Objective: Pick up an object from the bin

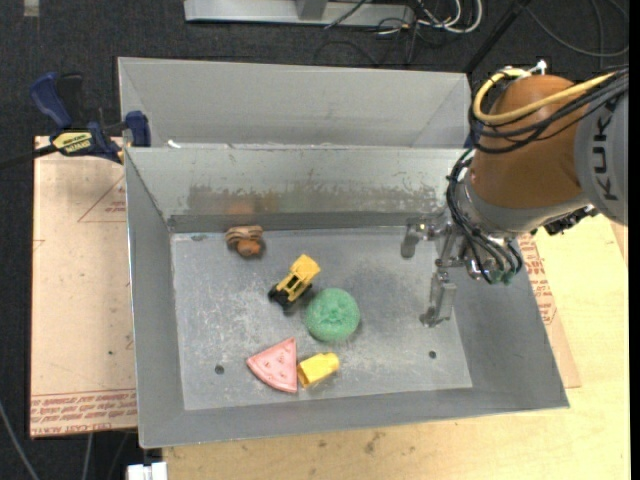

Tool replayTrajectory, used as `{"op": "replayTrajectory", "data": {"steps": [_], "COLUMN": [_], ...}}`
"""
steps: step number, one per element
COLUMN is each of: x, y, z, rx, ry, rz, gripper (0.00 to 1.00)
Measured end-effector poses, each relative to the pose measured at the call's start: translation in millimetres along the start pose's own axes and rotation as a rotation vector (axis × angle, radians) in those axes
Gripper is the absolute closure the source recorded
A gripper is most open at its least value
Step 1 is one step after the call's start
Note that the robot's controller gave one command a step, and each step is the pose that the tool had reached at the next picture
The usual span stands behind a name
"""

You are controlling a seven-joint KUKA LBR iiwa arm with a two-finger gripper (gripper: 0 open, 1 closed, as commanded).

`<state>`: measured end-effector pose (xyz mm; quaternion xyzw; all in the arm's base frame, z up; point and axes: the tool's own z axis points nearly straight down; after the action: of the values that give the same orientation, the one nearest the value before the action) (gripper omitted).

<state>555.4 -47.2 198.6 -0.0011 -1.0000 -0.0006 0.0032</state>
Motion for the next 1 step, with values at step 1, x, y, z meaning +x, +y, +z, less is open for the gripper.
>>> {"op": "replayTrajectory", "data": {"steps": [1], "x": [-1.5], "y": [0.1], "z": [-4.6], "rx": [0.001], "ry": [-0.008], "rz": [-0.001], "gripper": [0.00]}}
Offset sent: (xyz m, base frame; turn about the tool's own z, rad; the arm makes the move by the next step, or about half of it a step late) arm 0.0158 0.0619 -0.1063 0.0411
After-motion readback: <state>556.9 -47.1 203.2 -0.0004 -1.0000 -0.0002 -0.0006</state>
